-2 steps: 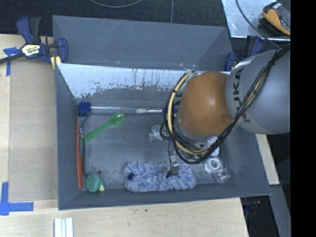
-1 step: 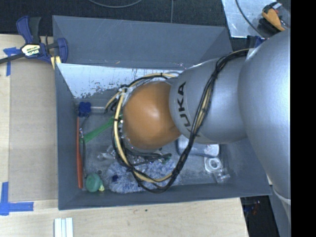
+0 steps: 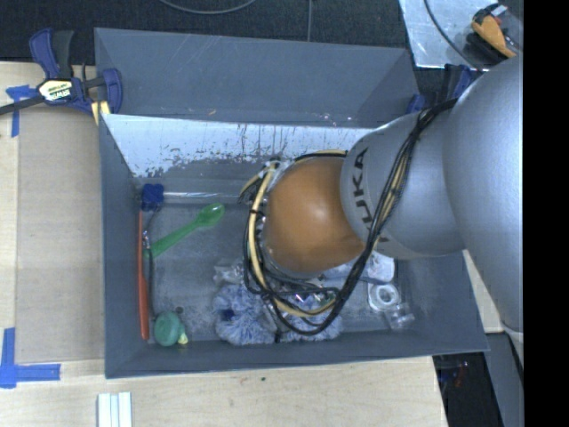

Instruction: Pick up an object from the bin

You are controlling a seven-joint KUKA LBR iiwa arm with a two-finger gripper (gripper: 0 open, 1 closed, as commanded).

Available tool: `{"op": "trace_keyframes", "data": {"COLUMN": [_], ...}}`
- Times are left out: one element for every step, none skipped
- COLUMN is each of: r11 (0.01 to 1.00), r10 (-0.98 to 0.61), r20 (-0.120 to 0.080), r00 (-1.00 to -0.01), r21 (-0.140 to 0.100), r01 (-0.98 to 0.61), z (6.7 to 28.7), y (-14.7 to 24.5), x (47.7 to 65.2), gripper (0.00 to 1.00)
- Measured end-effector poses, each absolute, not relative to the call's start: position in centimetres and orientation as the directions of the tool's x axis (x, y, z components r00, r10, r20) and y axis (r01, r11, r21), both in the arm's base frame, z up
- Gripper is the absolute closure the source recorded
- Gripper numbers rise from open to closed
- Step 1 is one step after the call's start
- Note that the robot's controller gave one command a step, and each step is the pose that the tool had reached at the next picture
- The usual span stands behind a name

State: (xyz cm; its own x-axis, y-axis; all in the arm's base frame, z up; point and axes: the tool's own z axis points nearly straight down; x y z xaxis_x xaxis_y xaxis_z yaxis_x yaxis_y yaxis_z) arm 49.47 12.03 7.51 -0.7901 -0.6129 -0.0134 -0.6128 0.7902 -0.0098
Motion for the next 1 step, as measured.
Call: {"op": "trace_keyframes", "data": {"r11": [0.837], "r10": [-0.547], "r20": [-0.026], "r00": [-0.837], "r21": [-0.007], "r01": [-0.547], "z": [7.34], "y": [16.8], "x": [50.19], "gripper": [1.0]}}
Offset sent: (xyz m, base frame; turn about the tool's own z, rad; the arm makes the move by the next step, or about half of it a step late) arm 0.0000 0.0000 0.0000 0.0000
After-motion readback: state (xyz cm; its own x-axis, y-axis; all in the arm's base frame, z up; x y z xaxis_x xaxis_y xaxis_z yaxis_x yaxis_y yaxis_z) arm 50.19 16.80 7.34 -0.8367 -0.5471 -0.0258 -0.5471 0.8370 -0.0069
